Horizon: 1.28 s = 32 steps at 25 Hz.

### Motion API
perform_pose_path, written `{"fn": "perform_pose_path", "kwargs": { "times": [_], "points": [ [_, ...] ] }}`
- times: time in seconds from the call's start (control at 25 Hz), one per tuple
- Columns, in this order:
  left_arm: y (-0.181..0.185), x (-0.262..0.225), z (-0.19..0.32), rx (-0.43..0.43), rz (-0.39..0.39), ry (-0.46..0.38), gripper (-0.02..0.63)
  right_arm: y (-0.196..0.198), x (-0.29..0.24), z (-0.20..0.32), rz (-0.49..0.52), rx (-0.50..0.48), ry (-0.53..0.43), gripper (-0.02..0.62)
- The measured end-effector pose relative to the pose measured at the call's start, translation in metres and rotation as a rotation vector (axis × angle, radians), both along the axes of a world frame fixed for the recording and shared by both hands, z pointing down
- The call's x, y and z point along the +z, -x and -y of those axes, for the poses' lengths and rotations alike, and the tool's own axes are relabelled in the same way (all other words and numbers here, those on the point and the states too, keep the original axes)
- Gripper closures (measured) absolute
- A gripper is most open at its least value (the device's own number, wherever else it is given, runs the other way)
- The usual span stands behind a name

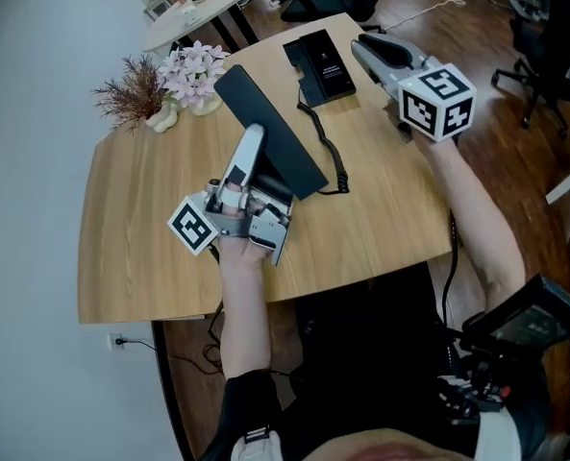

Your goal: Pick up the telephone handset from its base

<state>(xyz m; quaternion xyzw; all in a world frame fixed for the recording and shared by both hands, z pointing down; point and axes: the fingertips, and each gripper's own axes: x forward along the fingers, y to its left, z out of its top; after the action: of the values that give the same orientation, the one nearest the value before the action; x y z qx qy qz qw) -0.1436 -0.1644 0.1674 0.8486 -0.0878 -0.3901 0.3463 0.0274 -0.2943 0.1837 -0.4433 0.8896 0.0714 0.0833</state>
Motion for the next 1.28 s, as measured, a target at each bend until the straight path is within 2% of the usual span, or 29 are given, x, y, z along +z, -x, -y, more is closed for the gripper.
{"fn": "perform_pose_path", "kwargs": {
  "times": [0.2, 0.36, 0.48, 0.6, 0.76, 0.96, 1.28],
  "points": [
    [0.006, -0.011, -0.069, -0.003, -0.071, -0.097, 0.525, 0.004, -0.054, -0.116, 0.011, -0.080, -0.119, 0.562],
    [-0.008, -0.016, -0.106, 0.003, -0.062, -0.141, 0.525, -0.013, -0.074, -0.209, 0.045, -0.117, -0.219, 0.592],
    [-0.018, -0.020, -0.120, 0.015, -0.048, -0.164, 0.525, -0.023, -0.074, -0.250, 0.037, -0.115, -0.266, 0.592],
    [-0.034, -0.025, -0.132, 0.029, -0.028, -0.183, 0.525, -0.035, -0.074, -0.275, 0.024, -0.109, -0.306, 0.592],
    [-0.056, -0.036, -0.148, 0.063, -0.005, -0.221, 0.525, -0.046, -0.073, -0.297, 0.058, -0.128, -0.335, 0.592],
    [-0.074, -0.047, -0.159, 0.104, 0.002, -0.282, 0.525, -0.039, -0.064, -0.306, -0.027, -0.121, -0.350, 0.592],
    [-0.086, -0.037, -0.148, 0.127, 0.020, -0.246, 0.525, -0.040, -0.067, -0.308, -0.014, -0.117, -0.358, 0.592]
  ]
}}
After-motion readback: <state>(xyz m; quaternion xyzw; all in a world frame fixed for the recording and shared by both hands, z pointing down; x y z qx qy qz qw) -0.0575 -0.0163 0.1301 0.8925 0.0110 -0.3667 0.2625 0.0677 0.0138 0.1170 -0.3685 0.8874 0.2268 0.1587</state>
